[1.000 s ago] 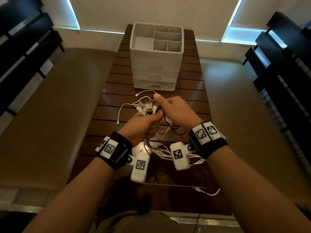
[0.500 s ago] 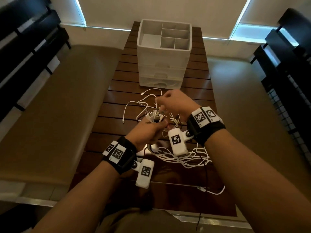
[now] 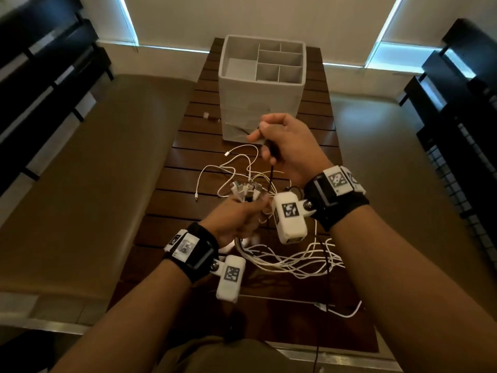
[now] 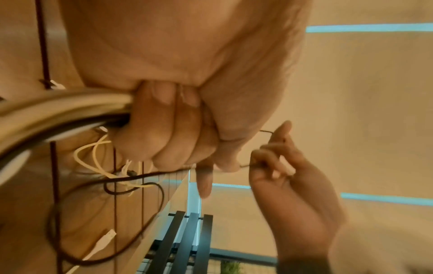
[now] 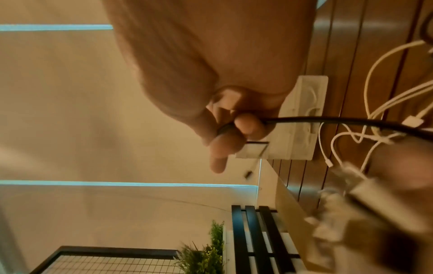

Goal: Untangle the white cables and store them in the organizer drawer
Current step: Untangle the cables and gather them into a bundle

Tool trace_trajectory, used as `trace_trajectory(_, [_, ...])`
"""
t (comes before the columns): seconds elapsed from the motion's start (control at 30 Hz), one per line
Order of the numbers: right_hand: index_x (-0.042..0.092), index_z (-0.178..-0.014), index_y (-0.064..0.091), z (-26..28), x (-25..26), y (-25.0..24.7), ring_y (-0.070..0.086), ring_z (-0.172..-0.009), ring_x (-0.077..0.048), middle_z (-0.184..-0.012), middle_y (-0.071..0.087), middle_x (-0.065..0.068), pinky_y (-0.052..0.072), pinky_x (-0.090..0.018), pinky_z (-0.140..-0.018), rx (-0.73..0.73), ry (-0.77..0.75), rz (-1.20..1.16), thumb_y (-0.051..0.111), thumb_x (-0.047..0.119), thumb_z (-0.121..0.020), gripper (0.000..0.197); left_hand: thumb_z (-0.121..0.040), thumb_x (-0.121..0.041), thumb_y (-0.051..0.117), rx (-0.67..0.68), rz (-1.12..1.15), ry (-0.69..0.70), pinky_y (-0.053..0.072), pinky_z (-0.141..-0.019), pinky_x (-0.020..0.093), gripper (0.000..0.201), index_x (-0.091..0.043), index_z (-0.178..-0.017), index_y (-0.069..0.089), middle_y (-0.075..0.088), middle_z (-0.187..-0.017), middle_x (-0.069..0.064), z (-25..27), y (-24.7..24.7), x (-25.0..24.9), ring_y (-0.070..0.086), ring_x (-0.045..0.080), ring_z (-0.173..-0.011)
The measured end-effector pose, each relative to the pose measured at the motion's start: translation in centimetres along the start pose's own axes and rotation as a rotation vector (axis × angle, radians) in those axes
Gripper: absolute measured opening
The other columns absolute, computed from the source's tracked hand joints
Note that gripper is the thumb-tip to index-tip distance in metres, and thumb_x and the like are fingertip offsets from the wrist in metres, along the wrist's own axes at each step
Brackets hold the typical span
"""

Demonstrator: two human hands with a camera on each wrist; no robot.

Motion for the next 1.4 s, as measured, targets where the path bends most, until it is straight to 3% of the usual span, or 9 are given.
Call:
trace_trajectory(0.07, [0.007, -0.133, 0.045, 1.1, 0.1, -0.1, 0.057, -0.053, -0.017, -0.101, 0.077, -0.011, 0.042, -0.027, -0.046, 0.019, -0.079, 0.017, 0.054, 0.011, -0.107, 0.028, -0.104, -0.041, 0.058, -0.037, 0.178, 0.048, 0.011, -0.044, 0.025, 0.025, -0.027, -0.101, 0.079, 0.024, -0.059, -0.006, -0.1, -0.9, -1.0, 0.019, 0.007, -0.046])
trace_trajectory(0.13, [0.007, -0.138, 0.043, 2.5, 0.0, -0.2, 0.059, -0.053, -0.019, -0.108, 0.077, -0.014, 0.047, -0.030, -0.053, 0.075, -0.113, 0.025, 0.054, 0.010, -0.107, 0.033, -0.102, -0.049, 0.055, -0.058, 0.323, 0.113, 0.016, -0.039, 0.020, 0.042, -0.019, -0.125, 0.074, 0.024, -0.057, -0.008, -0.5, -1.8, -2.3, 0.020, 0.004, -0.043])
trace_trajectory(0.37, [0.007, -0.131, 0.048, 6.2, -3.0, 0.0, 0.053, -0.048, -0.025, -0.102, 0.077, -0.020, 0.045, -0.024, -0.044, 0.276, -0.019, 0.314, 0.059, 0.011, -0.105, 0.028, -0.100, -0.050, 0.063, -0.077, 0.147, 0.176, 0.024, -0.038, 0.018, 0.057, -0.006, -0.135, 0.065, 0.040, -0.066, 0.003, -1.6, -1.9, -5.4, 0.033, 0.006, -0.042])
trace_trajectory(0.57, [0.004, -0.119, 0.043, 7.7, -3.9, -0.7, 0.046, -0.047, -0.027, -0.096, 0.075, -0.022, 0.037, -0.029, -0.043, 0.402, 0.000, 0.338, 0.058, 0.009, -0.105, 0.021, -0.100, -0.047, 0.063, -0.026, 0.208, 0.113, 0.026, -0.036, 0.016, 0.035, -0.019, -0.080, 0.069, 0.040, -0.049, -0.008, -1.3, -0.3, -4.7, 0.031, 0.005, -0.037])
trace_trajectory(0.87, [0.007, -0.108, 0.053, 9.2, -11.4, -3.6, 0.069, -0.063, -0.020, -0.096, 0.076, -0.017, 0.053, -0.030, -0.053, 0.358, 0.260, 0.543, 0.061, 0.007, -0.102, 0.010, -0.100, -0.048, 0.064, -0.261, 0.243, 0.254, 0.021, -0.035, 0.021, 0.037, -0.021, -0.077, 0.060, 0.030, -0.049, -0.007, -1.7, -3.0, -7.1, 0.024, 0.008, -0.038])
trace_trajectory(1.0, [0.015, -0.097, 0.062, 7.5, -10.2, -4.7, 0.069, -0.085, -0.012, -0.096, 0.071, -0.002, 0.059, -0.035, -0.082, 0.130, 0.071, 0.729, 0.068, 0.008, -0.096, 0.009, -0.099, -0.049, 0.066, -0.271, 0.098, 0.261, 0.016, -0.041, 0.024, 0.042, -0.022, -0.069, 0.053, 0.029, -0.052, -0.006, -1.2, -1.8, -6.9, 0.021, 0.012, -0.043])
trace_trajectory(1.13, [0.015, -0.102, 0.068, 6.4, -4.7, -4.8, 0.069, -0.096, -0.021, -0.102, 0.071, -0.005, 0.058, -0.037, -0.085, -0.201, -0.139, 0.483, 0.062, 0.017, -0.102, 0.007, -0.103, -0.041, 0.062, -0.185, -0.083, 0.249, 0.018, -0.043, 0.026, 0.042, -0.021, -0.068, 0.050, 0.034, -0.052, -0.010, -0.3, -0.3, -6.7, 0.023, 0.010, -0.043])
trace_trajectory(1.27, [0.007, -0.114, 0.072, 5.3, -1.0, -1.9, 0.072, -0.096, -0.016, -0.106, 0.075, -0.005, 0.060, -0.034, -0.083, -0.107, -0.186, 0.226, 0.061, 0.025, -0.104, 0.024, -0.104, -0.027, 0.060, -0.127, -0.213, 0.254, 0.020, -0.046, 0.026, 0.035, -0.018, -0.070, 0.056, 0.045, -0.057, -0.006, 0.1, 0.8, -6.4, 0.027, 0.010, -0.045])
trace_trajectory(1.4, [0.015, -0.115, 0.075, 4.2, 0.0, -0.5, 0.072, -0.093, -0.007, -0.103, 0.076, 0.000, 0.056, -0.024, -0.079, -0.065, -0.225, 0.331, 0.069, 0.022, -0.100, 0.017, -0.103, -0.017, 0.057, -0.121, -0.262, 0.259, 0.025, -0.046, 0.024, 0.033, -0.014, -0.070, 0.057, 0.051, -0.055, -0.007, 0.5, 1.2, -6.3, 0.030, 0.010, -0.045])
Point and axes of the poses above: each hand's wrist, its own z-axis away from the middle knuckle, its own y-axis out of the palm, x = y × z, the point moved 6 cm from there along -z, towards the middle knuckle
